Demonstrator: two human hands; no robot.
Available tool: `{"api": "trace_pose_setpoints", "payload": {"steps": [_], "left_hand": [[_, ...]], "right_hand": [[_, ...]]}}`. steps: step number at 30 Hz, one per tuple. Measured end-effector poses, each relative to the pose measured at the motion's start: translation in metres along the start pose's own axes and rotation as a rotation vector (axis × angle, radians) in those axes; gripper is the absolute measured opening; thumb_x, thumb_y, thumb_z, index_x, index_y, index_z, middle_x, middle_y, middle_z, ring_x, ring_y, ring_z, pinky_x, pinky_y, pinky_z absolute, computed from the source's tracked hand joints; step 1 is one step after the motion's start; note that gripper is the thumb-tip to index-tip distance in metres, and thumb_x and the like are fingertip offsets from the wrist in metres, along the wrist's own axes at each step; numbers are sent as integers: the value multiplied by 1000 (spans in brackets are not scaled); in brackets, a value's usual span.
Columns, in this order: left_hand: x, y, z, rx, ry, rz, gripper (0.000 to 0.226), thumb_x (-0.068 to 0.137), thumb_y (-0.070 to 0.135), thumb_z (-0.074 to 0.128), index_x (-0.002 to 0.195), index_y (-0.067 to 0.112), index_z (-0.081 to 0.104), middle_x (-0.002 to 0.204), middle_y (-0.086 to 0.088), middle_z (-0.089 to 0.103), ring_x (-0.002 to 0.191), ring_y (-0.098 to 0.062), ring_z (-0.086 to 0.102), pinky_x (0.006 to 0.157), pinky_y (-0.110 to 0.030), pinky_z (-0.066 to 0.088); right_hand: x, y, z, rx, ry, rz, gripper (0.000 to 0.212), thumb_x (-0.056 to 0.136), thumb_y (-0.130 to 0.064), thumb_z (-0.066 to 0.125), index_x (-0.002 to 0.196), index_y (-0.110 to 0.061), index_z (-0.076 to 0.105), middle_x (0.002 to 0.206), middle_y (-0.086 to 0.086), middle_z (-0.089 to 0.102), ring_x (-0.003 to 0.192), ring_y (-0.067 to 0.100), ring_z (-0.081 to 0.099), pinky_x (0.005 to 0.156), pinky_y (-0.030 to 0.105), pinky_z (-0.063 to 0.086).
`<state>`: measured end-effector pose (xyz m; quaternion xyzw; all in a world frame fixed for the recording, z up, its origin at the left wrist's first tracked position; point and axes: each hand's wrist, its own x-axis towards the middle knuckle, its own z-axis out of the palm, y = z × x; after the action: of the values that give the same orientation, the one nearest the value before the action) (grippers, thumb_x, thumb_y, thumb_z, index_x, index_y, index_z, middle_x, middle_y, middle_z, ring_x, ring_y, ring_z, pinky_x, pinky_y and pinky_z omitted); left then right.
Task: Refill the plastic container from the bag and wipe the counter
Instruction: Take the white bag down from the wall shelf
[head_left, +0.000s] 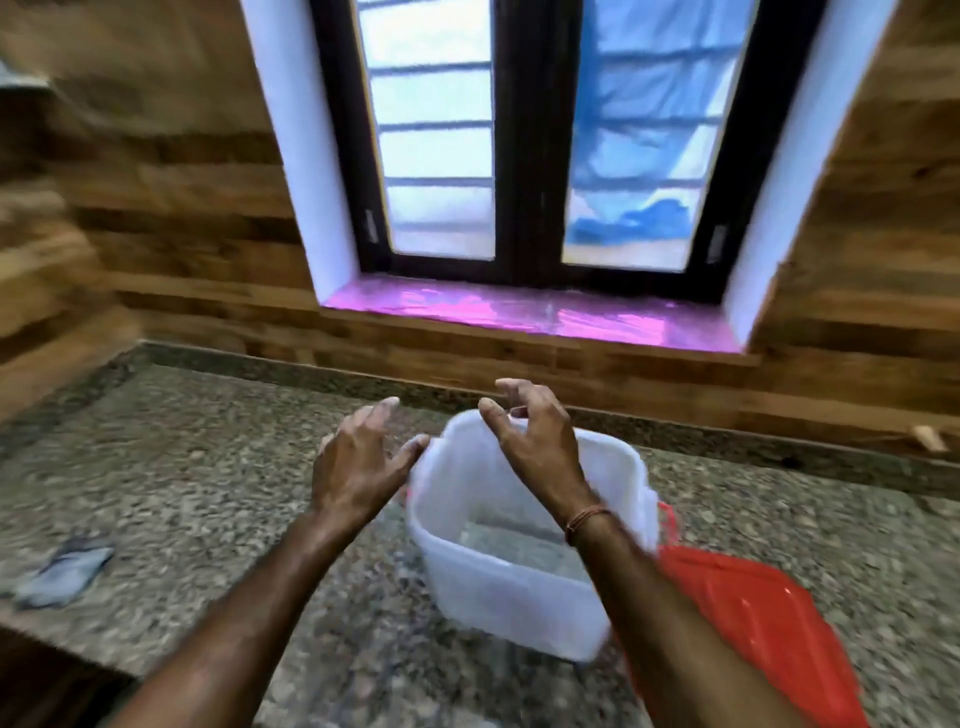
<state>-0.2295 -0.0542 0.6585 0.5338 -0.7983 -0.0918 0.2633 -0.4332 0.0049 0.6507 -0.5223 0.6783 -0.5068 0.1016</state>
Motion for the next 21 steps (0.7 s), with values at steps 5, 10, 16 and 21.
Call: {"api": "trace_pose_setpoints", "payload": {"steps": [5,10,16,21], "left_hand": [[33,-99,-85,109,111,68,81,80,75,43,138,19,58,132,-4,64,123,-29,59,97,-45,52],[73,-177,-201,234,318,77,76,84,71,48,138,19,58,131,-1,64,123,-26,59,95,-44,49],[124,-246,-323,388,448,31,69,88,61,62,145,23,51,141,2,58,131,-23,53,103,-44,44],[178,-296,-401,523,490,-29,72,89,64,57,150,27,44,145,4,53,134,-21,48,106,-42,42]], "right_hand": [[30,-92,93,-29,-16,-146,45,88,-59,59,120,-28,66,115,-5,66,98,15,68,86,37,57],[83,-201,168,-47,-92,-328,44,93,-59,56,128,-32,61,121,-4,63,105,17,66,88,38,56],[153,-309,227,-23,-72,-492,43,92,-61,55,129,-39,55,124,-10,61,109,16,64,87,33,53],[216,-385,285,23,-60,-598,43,94,-61,53,132,-40,53,127,-12,58,107,15,64,85,36,53]]}}
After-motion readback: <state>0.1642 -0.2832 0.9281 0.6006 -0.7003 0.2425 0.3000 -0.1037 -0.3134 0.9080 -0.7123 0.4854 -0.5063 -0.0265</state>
